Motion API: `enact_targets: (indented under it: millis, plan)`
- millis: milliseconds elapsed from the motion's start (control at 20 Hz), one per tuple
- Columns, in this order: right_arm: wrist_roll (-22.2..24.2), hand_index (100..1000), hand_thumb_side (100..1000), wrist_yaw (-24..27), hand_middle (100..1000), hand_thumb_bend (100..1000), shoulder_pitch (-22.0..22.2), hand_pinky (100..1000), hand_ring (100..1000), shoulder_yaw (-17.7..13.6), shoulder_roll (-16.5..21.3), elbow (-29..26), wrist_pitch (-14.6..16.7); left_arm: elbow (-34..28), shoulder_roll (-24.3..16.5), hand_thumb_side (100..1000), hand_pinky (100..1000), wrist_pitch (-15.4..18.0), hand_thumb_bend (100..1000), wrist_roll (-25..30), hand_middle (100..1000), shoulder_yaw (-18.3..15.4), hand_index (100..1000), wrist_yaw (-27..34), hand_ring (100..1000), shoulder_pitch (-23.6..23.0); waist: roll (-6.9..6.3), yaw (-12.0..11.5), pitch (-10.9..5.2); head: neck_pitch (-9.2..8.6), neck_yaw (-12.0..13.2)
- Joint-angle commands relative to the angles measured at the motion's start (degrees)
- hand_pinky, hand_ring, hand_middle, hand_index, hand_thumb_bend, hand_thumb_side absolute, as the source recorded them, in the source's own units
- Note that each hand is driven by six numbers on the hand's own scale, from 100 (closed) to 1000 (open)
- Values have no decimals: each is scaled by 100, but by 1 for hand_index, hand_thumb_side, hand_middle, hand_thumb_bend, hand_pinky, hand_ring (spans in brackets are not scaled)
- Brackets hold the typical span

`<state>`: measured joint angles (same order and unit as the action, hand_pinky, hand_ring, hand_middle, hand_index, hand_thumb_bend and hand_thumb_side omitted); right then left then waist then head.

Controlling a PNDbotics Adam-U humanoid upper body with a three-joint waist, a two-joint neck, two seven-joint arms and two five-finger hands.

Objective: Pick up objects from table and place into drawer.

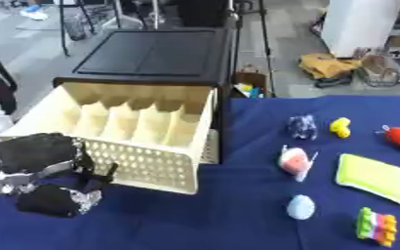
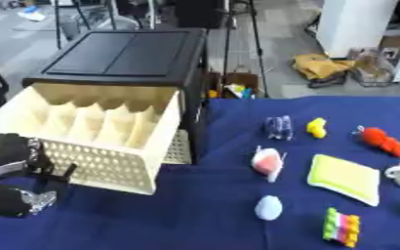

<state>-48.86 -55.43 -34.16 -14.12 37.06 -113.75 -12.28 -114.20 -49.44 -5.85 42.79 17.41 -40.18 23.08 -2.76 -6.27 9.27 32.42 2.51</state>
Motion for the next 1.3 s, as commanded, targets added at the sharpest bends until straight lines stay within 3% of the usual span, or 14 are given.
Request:
enact_targets:
  millis: [50,1300]
  plan:
    - [-71,675,1000,-47,615,100,-26,582,647,-47,136,-84,-62,-39,-206,850,100,40,100,56,100,36,380,148,100,-44,-7,-17,-105,59,-3]
    - [-89,674,1000,-78,615,100,51,581,647,-58,132,-84,-108,-39,-278,848,100,298,100,44,100,-93,362,636,100,-268,-48,-84,-185,150,-70]
